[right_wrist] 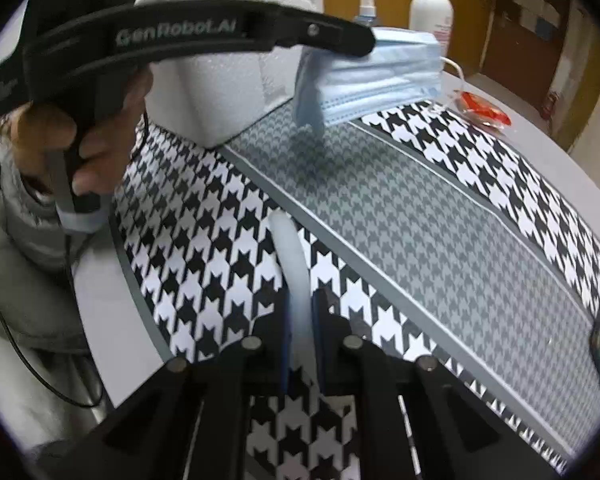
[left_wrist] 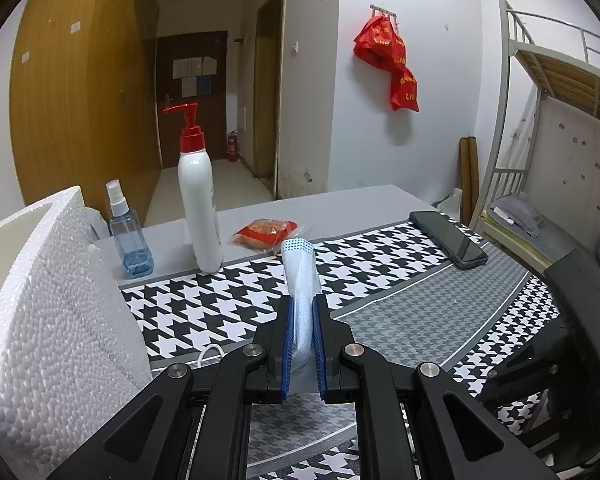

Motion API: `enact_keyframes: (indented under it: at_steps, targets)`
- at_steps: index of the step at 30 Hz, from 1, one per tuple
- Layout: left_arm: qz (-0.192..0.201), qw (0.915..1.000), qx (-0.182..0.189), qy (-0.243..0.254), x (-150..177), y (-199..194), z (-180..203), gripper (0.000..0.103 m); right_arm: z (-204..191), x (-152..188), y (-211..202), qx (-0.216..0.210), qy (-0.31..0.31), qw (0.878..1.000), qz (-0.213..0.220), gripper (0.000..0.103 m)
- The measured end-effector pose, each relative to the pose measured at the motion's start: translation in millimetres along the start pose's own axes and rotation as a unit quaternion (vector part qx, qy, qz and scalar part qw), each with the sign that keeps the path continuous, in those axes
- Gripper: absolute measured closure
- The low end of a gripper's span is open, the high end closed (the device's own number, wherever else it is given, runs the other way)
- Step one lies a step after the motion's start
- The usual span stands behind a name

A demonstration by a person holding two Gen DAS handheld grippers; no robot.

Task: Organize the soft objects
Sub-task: 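Lift the foam tube with the right tool while the left tool holds the mask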

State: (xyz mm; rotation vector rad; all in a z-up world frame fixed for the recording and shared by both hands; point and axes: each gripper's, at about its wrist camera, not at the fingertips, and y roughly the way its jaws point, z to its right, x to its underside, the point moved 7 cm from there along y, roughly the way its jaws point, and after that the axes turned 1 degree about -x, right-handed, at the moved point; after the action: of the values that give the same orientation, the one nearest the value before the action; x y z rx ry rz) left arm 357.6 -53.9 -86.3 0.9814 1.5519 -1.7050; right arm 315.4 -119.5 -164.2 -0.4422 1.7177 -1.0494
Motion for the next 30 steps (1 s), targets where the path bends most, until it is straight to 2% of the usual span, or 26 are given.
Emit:
enact_keyframes:
  at_steps: [6, 10, 13, 17, 25, 30]
  targets:
    - [0.006, 1.0000, 0.006, 0.003, -1, -3, 2, 0.093, 9, -2, -13, 0.016, 0.051, 0.998, 0.026, 0.090]
    - [0.010, 0.9999, 0.010, 0.007, -1, -5, 5, 0.093, 7, 17, -29, 0.028, 0.080, 0.996, 0.043, 0.090]
    - [0.013, 0.9998, 0.014, 0.009, -1, -7, 6, 0.093, 8, 18, -42, 0.039, 0.106, 0.991, 0.066, 0.090]
    - [0.009, 0.9996, 0.024, 0.008, 1, -7, 10, 0.093, 6, 16, -53, 0.055, 0.144, 0.984, 0.091, 0.090]
    - [0.015, 0.9991, 0.029, 0.027, 0, -21, 20, 0.093, 6, 20, -66, 0.133, 0.206, 0.960, 0.132, 0.090]
    - [0.017, 0.9992, 0.026, 0.025, 2, -34, 21, 0.093, -2, 29, -76, 0.140, 0.218, 0.954, 0.148, 0.090]
